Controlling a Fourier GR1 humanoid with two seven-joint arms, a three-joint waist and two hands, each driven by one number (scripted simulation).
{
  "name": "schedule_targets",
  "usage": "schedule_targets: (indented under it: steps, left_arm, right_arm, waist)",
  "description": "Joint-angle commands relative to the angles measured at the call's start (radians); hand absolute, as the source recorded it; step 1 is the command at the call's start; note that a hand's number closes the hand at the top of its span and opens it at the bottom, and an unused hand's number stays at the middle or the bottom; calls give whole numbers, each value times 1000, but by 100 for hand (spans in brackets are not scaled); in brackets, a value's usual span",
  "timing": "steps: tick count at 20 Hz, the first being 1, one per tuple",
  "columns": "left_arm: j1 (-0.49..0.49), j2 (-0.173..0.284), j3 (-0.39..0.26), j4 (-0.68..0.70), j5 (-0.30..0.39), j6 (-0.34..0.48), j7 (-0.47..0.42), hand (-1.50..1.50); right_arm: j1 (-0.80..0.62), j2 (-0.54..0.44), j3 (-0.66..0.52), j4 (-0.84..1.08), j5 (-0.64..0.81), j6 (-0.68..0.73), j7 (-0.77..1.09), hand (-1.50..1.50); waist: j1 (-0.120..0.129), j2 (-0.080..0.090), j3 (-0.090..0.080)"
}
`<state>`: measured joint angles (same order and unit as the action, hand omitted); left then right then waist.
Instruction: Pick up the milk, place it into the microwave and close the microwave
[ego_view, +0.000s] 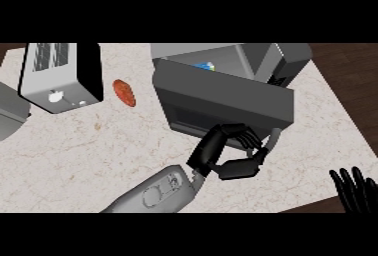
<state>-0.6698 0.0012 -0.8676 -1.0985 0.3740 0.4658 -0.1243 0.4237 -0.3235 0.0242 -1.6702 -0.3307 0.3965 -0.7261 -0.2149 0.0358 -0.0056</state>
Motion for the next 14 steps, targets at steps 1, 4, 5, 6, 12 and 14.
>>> schedule_targets:
  steps: [1,4,5,6,12,14]
  left_arm:
    - [-65,-1,49,53,66,87,-45,150]
    - [-107,-1,72,112,109,74,-73,150]
    - [-109,-1,89,112,139,70,-92,150]
    - [-137,-1,107,99,169,71,-89,150]
    - [-205,-1,151,193,236,60,-147,150]
    - [-219,-1,158,216,264,52,-158,150]
  right_arm:
    - [10,-26,13,-44,-34,63,0,-150]
    - [9,-43,31,-82,-46,73,28,-150]
    - [19,-50,24,-86,-54,72,31,-150]
    - [17,-44,42,-101,-53,72,38,-150]
    - [25,-75,32,-148,-100,85,64,-150]
    - [19,-82,27,-168,-112,81,74,-150]
  waist:
    - [-33,7,0]
    - [-48,19,-1]
    - [-59,22,-1]
    - [-68,22,-2]
    - [-108,36,0]
    - [-119,39,0]
